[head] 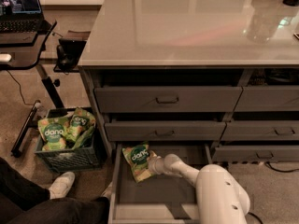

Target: Pick green rice chip bag from bottom drawer and place on counter

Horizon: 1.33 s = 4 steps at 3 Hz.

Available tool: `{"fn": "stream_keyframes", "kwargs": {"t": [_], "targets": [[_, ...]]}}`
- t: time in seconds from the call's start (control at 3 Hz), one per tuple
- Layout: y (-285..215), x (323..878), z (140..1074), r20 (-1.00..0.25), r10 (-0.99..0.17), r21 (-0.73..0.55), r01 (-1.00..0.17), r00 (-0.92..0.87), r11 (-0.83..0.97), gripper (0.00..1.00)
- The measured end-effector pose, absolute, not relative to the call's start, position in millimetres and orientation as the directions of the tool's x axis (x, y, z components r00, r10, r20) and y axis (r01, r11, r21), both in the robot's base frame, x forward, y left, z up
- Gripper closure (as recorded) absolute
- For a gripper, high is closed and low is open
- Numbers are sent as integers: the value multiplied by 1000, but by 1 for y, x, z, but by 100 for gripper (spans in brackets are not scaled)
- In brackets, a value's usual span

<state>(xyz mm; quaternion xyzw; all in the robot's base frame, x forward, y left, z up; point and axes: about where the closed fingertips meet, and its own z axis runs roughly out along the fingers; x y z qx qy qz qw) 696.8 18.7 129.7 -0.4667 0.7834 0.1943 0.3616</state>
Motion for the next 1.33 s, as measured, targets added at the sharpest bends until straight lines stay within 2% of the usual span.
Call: {"fn": "stream_keyframes", "kwargs": {"t": [0.33, 1.33], "targets": [[19, 698, 130, -748, -590, -36, -870, -303, 492, 19], [19, 698, 130, -748, -590, -36, -870, -303, 492, 89]]}}
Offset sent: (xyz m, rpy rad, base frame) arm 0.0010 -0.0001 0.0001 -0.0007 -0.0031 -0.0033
